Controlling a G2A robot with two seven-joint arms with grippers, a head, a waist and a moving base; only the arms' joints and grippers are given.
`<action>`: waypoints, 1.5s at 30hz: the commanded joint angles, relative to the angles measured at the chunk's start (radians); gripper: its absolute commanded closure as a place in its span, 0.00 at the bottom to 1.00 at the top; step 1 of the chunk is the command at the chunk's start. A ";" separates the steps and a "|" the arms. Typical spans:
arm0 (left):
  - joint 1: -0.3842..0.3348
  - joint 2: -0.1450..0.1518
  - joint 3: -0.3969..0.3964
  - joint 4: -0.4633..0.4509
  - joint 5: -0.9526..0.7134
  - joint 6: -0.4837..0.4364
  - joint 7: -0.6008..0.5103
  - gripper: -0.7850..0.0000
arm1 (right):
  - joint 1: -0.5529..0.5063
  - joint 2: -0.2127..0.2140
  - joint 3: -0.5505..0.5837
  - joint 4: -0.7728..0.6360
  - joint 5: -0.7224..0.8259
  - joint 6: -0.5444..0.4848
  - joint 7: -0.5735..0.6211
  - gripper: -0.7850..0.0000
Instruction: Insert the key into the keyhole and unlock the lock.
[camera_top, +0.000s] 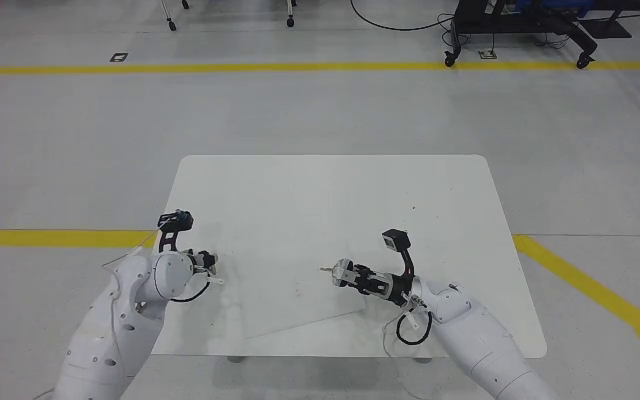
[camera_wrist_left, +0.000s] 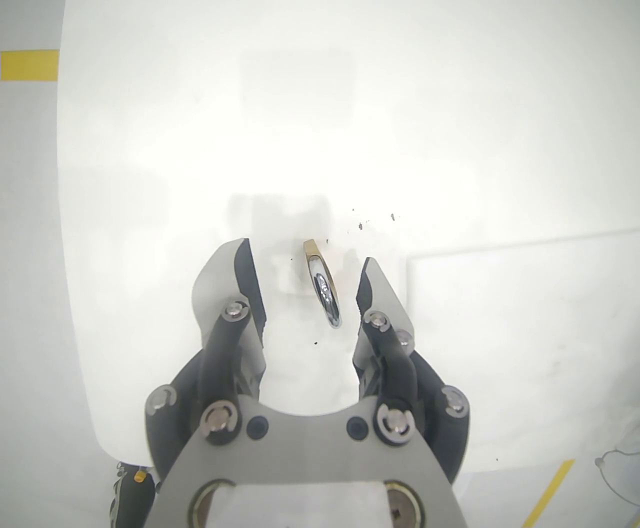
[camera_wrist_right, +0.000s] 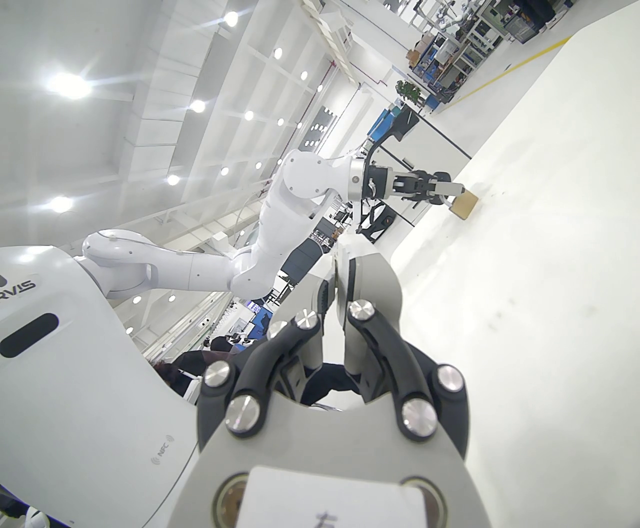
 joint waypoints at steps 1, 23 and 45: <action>0.007 0.000 0.001 -0.012 0.006 0.000 -0.003 0.79 | 0.000 0.000 0.000 0.000 0.000 0.000 0.000 1.00; 0.114 -0.014 -0.107 -0.046 -0.456 -0.250 0.135 1.00 | 0.000 0.000 0.000 0.000 0.000 0.000 0.000 1.00; 0.119 -0.059 -0.045 0.112 -1.251 -0.693 0.064 1.00 | -0.010 -0.026 0.024 -0.024 0.277 0.010 -0.137 1.00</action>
